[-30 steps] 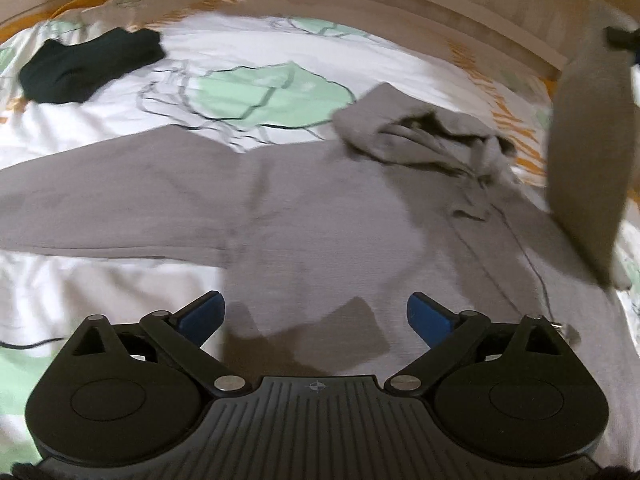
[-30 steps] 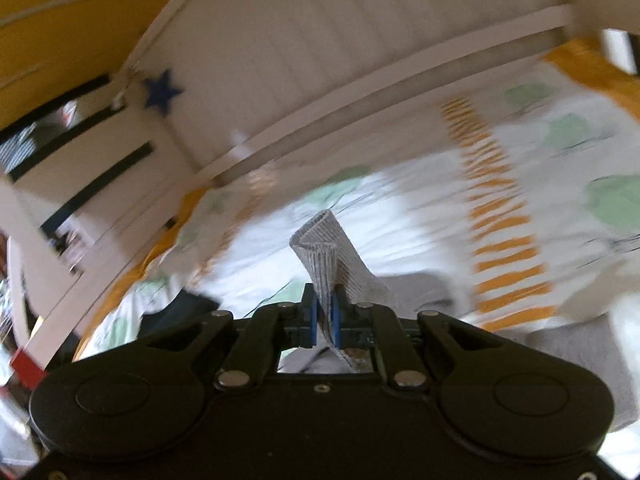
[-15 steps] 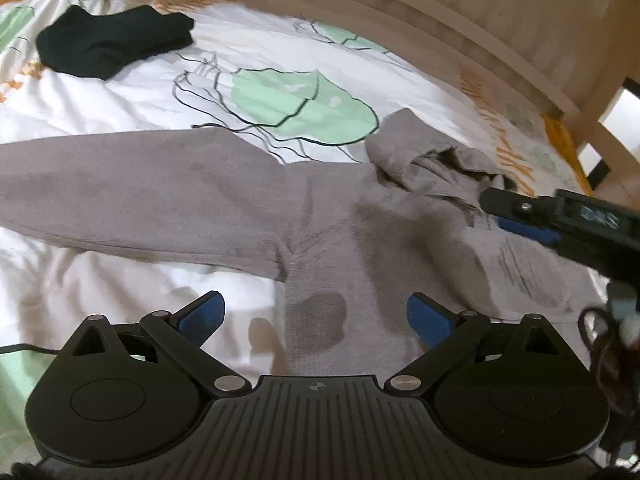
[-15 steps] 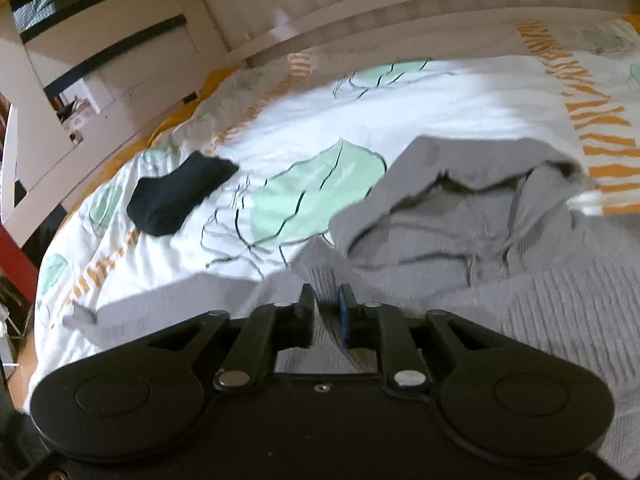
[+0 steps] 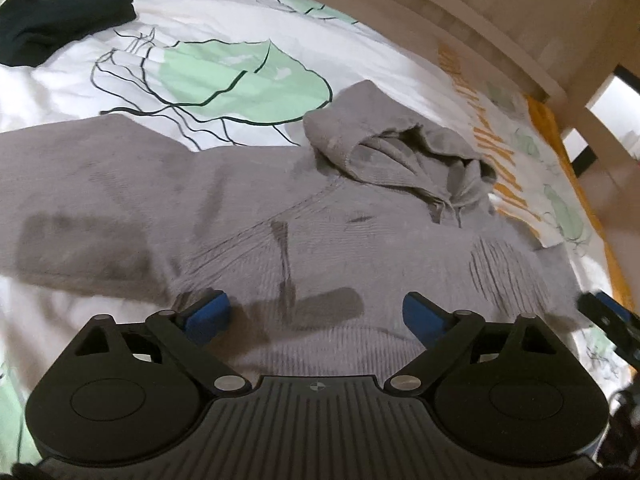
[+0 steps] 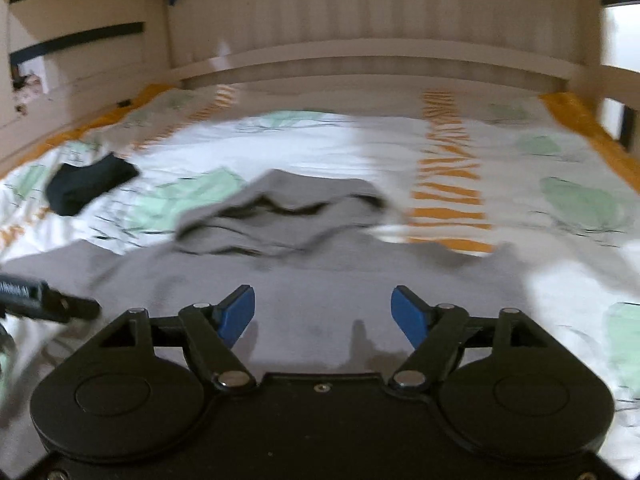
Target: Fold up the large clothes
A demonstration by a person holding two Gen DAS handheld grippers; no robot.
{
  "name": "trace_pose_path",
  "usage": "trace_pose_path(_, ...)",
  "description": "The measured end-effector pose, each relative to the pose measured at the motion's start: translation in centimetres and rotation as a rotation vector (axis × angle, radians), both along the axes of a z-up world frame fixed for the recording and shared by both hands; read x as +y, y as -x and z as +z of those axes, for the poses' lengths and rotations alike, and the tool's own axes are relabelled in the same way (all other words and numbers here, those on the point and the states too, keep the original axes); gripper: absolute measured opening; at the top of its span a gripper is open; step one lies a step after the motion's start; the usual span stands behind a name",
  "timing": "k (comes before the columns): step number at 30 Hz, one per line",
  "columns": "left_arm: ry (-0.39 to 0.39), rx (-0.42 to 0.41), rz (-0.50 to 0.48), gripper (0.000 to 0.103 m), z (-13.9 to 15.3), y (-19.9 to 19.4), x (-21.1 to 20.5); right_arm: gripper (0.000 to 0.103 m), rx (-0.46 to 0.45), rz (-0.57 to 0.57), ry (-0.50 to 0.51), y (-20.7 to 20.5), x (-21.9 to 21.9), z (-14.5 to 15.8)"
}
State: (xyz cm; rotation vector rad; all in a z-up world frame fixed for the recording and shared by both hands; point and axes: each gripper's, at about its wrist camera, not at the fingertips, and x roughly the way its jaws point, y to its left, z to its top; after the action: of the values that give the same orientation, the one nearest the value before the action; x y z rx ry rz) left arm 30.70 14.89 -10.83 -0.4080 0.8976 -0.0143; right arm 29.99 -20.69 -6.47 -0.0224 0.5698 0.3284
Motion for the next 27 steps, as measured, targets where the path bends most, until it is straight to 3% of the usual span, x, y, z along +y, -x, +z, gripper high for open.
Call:
trace_pose_path(6, -0.008, 0.017, -0.002, 0.090, -0.7, -2.2, -0.6, 0.084, -0.007, -0.062, -0.026, -0.4, -4.4, -0.4)
trace_pose_path(9, -0.031, 0.011, 0.006, 0.066, -0.4, -2.5, -1.1, 0.084, -0.006, -0.095, -0.049, -0.5, -5.9, -0.7)
trace_pose_path(11, -0.052, 0.010, 0.011, 0.039, -0.2, -2.5, -1.4, 0.084, -0.001, -0.112, -0.072, -0.6, -6.6, -0.9)
trace_pose_path(12, -0.070, 0.009, 0.016, 0.036, -0.1, -2.6, -1.6, 0.084, 0.003, -0.123, -0.089, -0.7, -7.1, -0.9)
trace_pose_path(15, -0.097, -0.011, 0.015, 0.008, 0.2, -2.5, -2.0, 0.084, 0.015, -0.152, -0.122, -1.0, -8.1, -1.0)
trace_pose_path(22, -0.085, -0.169, -0.004, 0.005, 4.5, -0.8, -2.2, 0.084, 0.032, -0.218, -0.140, -1.3, -10.2, -1.0)
trace_pose_path(27, -0.056, -0.244, 0.016, 0.005, 7.7, -0.8, -1.0, 0.085, 0.044, -0.325, -0.124, -1.5, -12.8, -1.0)
